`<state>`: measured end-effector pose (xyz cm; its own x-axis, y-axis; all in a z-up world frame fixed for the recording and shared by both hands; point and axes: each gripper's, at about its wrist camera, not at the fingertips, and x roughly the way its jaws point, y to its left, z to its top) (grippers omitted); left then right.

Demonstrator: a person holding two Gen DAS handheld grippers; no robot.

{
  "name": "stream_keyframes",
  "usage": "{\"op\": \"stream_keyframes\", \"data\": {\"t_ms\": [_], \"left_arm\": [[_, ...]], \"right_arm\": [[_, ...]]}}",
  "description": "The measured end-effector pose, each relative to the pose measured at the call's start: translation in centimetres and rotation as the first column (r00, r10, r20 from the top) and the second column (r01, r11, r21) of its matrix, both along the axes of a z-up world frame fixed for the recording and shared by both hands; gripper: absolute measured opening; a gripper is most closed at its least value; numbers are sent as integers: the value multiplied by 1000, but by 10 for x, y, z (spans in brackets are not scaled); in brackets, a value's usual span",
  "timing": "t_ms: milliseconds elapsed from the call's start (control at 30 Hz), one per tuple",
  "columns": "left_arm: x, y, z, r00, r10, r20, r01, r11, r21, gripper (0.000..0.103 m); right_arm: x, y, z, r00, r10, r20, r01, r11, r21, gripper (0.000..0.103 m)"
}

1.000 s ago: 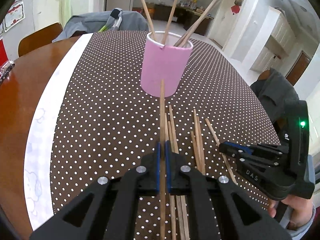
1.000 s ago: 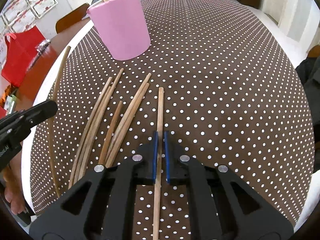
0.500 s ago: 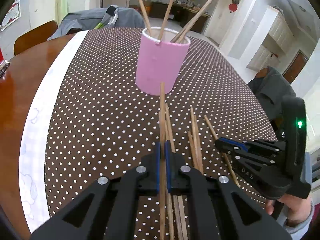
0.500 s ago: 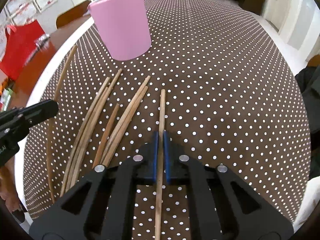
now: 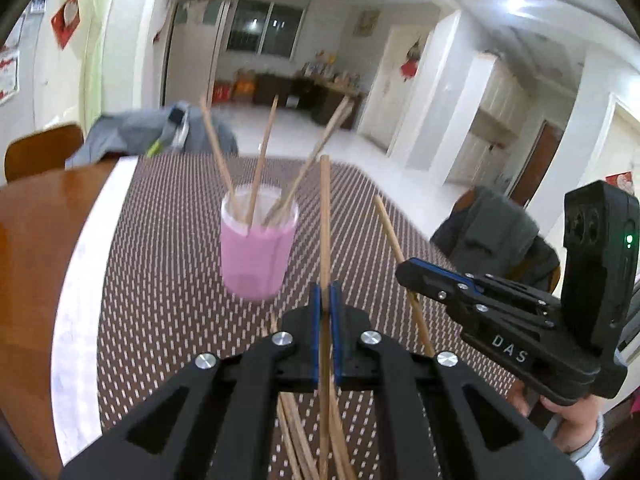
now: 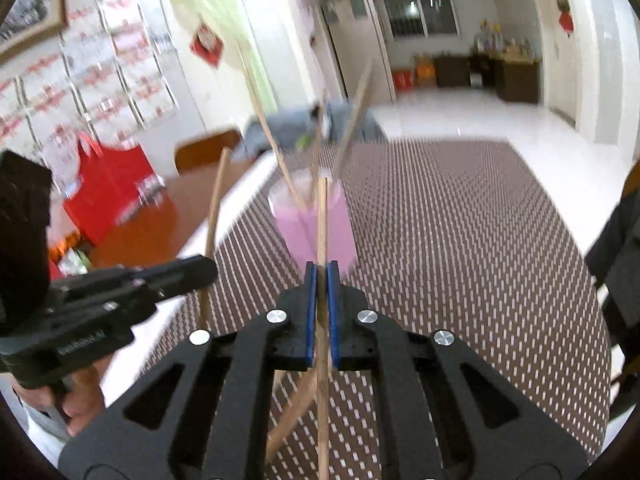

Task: Organize utensils
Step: 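Lift both held chopsticks upright and carry them above the pink cup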

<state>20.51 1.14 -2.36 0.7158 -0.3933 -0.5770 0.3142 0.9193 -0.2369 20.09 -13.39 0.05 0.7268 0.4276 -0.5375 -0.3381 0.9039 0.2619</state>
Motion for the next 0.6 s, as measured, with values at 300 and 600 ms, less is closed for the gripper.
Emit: {"op": "stream_keyframes", "data": {"t_ms": [300, 600], "left_arm": [[13, 5, 57, 974, 54, 218, -39, 997, -72, 5], [46, 7, 68, 911, 165, 379, -102, 978, -180, 5]], "right_arm": [[14, 0, 41, 957, -50, 287, 14, 992, 127, 6], [46, 8, 45, 859, -165, 485, 52, 970, 238, 6]]}}
